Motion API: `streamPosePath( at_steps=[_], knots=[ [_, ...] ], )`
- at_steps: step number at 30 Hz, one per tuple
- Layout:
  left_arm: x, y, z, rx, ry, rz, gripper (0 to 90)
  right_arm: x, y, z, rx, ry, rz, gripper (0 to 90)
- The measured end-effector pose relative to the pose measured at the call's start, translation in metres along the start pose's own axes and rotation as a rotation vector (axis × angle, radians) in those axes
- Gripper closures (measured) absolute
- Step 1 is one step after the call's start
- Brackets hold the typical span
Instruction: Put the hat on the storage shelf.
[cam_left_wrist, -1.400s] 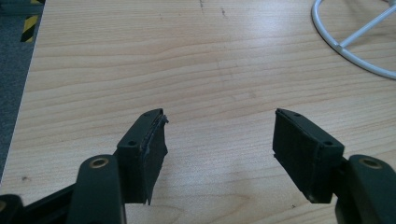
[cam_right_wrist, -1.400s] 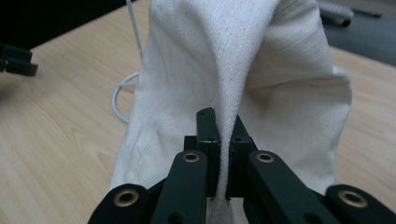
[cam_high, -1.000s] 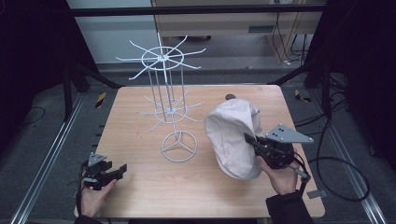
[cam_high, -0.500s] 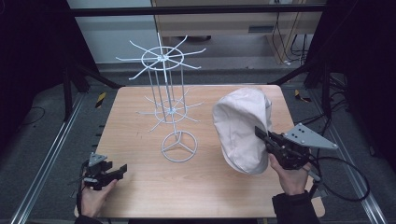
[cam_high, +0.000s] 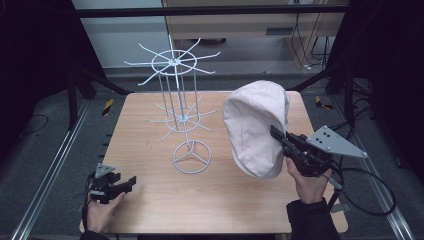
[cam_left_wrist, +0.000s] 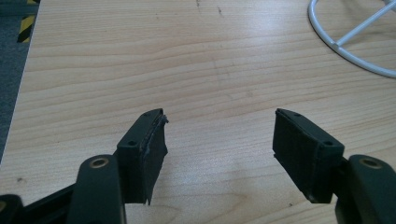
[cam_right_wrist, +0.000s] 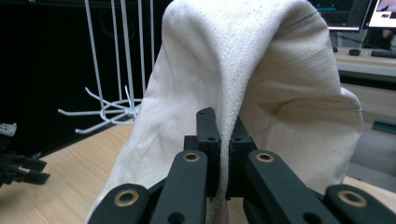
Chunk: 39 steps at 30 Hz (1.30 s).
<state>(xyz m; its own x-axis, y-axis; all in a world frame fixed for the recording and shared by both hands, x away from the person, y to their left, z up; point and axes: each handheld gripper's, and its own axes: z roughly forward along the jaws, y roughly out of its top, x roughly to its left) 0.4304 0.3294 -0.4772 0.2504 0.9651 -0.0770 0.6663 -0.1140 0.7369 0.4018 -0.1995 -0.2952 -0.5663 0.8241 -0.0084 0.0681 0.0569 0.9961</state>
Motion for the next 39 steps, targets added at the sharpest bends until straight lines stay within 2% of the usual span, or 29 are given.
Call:
streamPosePath(
  at_steps=[22,39],
  knots=[
    [0.000,0.000,0.001,0.005,0.000,0.003,34.4,0.006,0.034,-0.008,-0.167,0.016,-0.018,88.3],
    [0.000,0.000,0.001,0.006,0.000,0.002,34.4,0.015,0.065,-0.010,-0.237,0.033,-0.071,88.3]
  ],
)
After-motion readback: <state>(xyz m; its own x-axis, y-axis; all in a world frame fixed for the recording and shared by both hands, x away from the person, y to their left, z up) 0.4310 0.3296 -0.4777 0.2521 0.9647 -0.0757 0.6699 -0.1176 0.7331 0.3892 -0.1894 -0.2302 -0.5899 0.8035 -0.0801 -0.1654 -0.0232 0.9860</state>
